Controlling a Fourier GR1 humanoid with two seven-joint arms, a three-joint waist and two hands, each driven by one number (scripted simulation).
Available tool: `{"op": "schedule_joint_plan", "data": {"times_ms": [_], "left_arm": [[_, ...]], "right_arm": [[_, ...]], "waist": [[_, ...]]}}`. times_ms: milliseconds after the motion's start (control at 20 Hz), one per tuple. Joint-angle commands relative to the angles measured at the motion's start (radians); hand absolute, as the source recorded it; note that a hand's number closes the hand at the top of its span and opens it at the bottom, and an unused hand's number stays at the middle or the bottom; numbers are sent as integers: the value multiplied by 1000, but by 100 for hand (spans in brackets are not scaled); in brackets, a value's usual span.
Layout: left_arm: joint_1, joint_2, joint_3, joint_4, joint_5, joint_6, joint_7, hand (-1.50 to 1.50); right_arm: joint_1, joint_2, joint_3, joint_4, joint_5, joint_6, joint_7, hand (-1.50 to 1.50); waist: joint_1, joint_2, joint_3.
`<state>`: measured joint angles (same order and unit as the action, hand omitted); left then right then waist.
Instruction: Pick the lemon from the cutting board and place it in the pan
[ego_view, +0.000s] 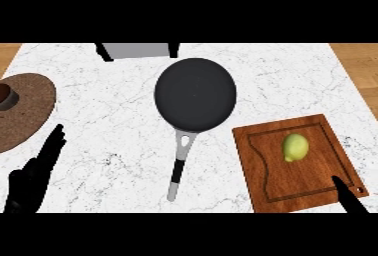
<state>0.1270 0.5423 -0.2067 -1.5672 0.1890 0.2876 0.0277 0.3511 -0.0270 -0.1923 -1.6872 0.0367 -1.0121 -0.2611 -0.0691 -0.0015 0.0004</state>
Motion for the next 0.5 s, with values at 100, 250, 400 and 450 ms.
{"op": "schedule_joint_plan", "data": {"times_ms": [100, 250, 400, 450], "left_arm": [[-21, -20, -71, -61, -59, 5, 45, 0], [-44, -4, -72, -94, -73, 1, 95, 0], [-75, -38, -76, -44, -73, -3, 75, 0], [-92, -30, -59, -14, -61, -26, 65, 0]], "right_arm": [[256, 26, 237, -112, 233, -151, 168, -150], [347, -7, 295, -208, 355, -60, 290, -150], [367, -14, 338, -285, 487, 6, 435, -150], [327, 7, 347, -258, 551, 16, 485, -150]], "waist": [[67, 7, -5], [79, 9, -4], [89, 18, -7], [95, 20, -7]]}}
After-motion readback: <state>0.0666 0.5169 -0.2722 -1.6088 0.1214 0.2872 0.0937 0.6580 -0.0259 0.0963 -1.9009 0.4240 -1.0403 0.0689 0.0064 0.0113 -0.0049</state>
